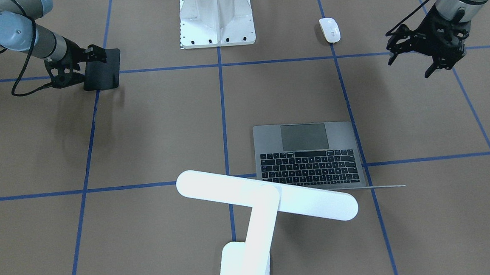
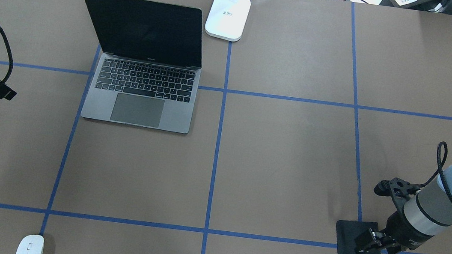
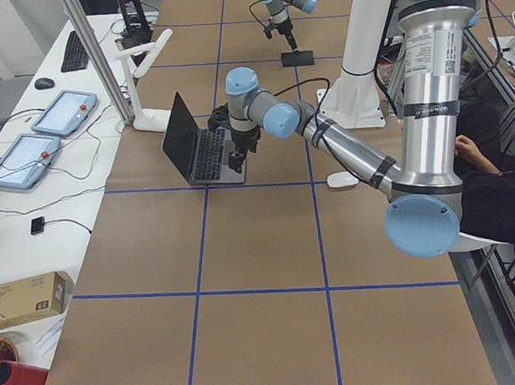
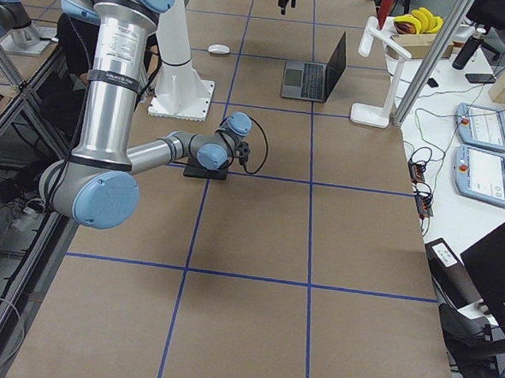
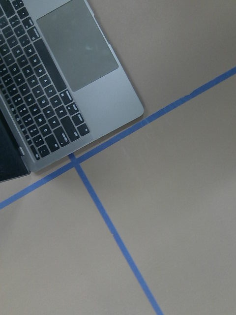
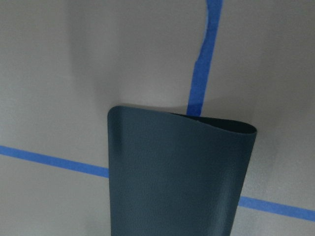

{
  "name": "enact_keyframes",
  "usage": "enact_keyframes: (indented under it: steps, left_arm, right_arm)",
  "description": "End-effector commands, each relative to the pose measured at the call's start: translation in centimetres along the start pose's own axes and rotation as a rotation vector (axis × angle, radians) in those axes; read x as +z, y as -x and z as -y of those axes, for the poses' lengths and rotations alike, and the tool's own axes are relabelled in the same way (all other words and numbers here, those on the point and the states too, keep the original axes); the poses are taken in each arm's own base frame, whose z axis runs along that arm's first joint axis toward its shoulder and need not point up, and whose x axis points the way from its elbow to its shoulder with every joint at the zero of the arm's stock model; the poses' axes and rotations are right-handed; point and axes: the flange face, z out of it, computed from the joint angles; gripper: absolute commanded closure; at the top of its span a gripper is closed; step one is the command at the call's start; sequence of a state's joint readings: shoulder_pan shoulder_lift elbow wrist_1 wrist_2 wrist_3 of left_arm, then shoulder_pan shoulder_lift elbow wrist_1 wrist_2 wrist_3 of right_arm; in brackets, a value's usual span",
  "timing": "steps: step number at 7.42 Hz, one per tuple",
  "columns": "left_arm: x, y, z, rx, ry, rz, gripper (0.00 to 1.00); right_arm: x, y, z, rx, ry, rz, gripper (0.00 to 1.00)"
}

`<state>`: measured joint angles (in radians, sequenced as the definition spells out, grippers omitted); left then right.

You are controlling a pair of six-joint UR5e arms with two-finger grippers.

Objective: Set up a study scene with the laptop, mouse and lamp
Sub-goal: 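Grasp the near edge of the black mouse pad with the right gripper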

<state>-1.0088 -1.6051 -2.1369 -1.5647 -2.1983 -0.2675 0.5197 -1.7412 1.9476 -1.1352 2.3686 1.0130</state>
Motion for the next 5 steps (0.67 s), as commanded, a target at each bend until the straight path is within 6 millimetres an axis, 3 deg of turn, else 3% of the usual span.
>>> enact_keyframes:
  steps: [1, 2, 3, 5]
  left_arm:
    - [0.05, 0.01, -0.02, 0.002, 0.0, 0.003, 0.0]
    - [0.11, 0.06, -0.02, 0.002, 0.001, 0.003, 0.0]
    - [0.11, 0.06, -0.02, 0.003, 0.001, 0.003, 0.0]
    - [0.09, 0.04, -0.01, 0.004, 0.0, 0.003, 0.0]
  right_arm:
    - [0.57, 0.12, 0.64, -0.002, 0.005, -0.002, 0.07]
    - [0.91, 0.1, 1.0, 0.001, 0.01, -0.003, 0.11]
    - [0.94, 0.13, 1.04, 0.001, 0.011, -0.002, 0.28]
    - [0.85, -0.01, 1.08, 0.004, 0.009, -0.003, 0.32]
